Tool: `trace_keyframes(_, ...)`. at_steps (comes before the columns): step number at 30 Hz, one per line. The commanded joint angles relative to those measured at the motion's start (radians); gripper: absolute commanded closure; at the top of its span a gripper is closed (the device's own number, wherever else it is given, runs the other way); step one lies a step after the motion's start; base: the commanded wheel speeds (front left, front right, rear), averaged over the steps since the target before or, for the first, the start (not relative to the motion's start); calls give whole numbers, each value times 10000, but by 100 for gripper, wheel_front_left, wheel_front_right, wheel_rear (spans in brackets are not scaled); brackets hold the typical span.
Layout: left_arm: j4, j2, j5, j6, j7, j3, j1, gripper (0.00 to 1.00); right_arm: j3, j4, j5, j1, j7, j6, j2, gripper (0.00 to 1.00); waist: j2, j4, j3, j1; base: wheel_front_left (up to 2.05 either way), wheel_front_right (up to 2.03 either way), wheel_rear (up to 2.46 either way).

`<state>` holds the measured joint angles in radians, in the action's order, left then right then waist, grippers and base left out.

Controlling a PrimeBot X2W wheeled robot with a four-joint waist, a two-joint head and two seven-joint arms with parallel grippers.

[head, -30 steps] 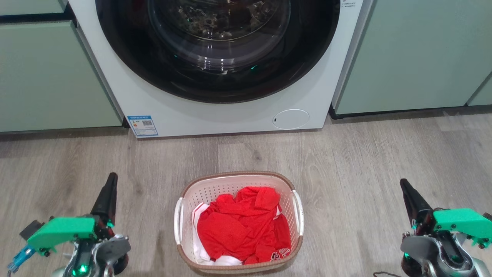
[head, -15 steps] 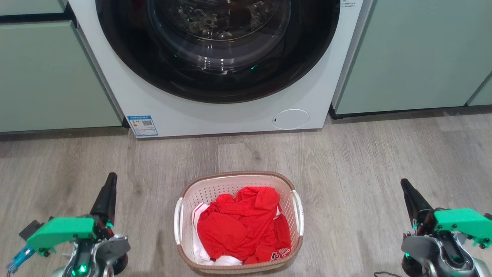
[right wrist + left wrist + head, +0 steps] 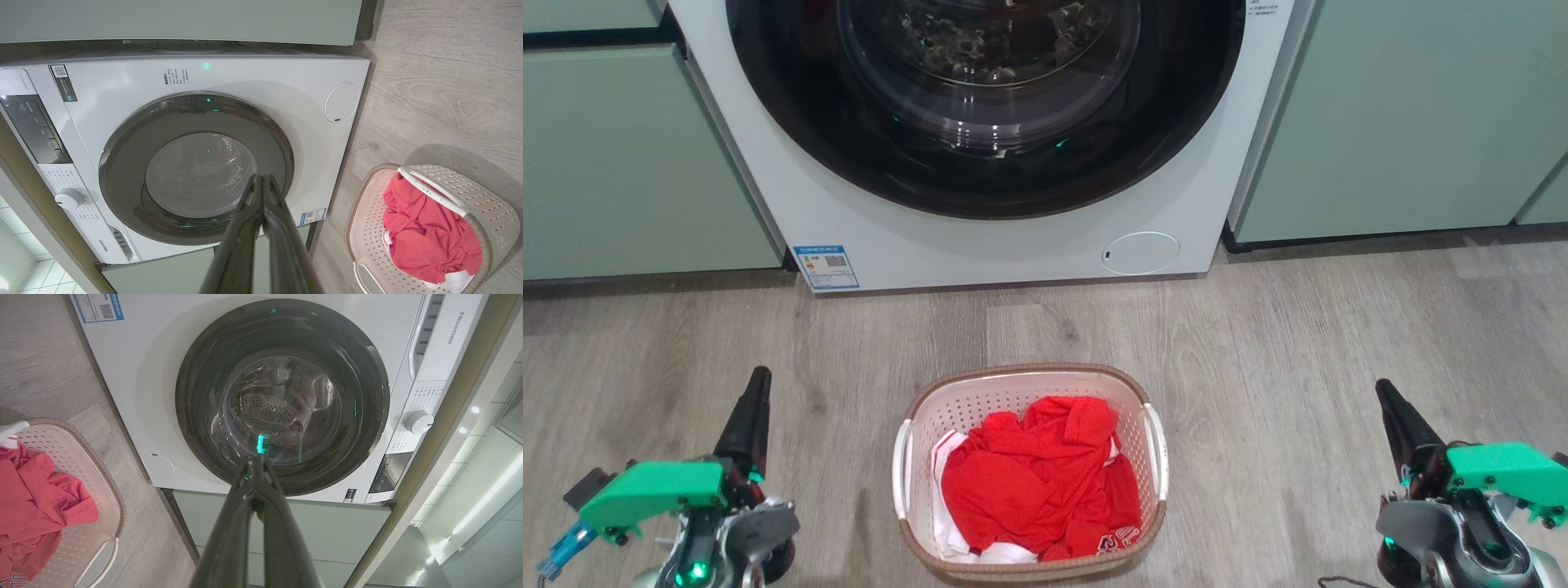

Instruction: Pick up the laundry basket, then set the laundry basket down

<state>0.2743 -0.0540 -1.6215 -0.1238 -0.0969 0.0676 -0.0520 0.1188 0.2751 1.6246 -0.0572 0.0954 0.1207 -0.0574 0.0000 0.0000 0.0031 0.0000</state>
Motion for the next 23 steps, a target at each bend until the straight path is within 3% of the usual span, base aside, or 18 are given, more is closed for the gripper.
trace_keyframes(1,-295,-47,38,-69,-74,351,-550,100,-181,-310,-52,-495,73,100,-26,100,0,0,0,0,0,0,0)
trace_keyframes(23,-294,-24,65,-69,-100,384,-553,100,-143,-308,-83,-498,103,100,0,100,0,0,0,0,0,0,0)
